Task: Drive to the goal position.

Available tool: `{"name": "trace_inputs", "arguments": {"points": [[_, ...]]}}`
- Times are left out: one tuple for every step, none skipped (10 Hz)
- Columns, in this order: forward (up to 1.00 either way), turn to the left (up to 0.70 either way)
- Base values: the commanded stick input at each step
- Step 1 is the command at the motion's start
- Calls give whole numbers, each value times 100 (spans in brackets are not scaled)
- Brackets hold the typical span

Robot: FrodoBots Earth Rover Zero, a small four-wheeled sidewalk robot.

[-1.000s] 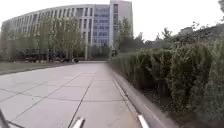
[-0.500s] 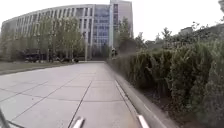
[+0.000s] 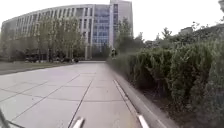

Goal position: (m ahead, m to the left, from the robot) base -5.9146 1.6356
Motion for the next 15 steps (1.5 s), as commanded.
{"name": "trace_inputs", "arguments": {"points": [[4, 0], [4, 0], [4, 0], [4, 0], [4, 0], [4, 0], [4, 0], [4, 0], [4, 0], [4, 0], [4, 0], [4, 0], [4, 0], [4, 0], [4, 0]]}}
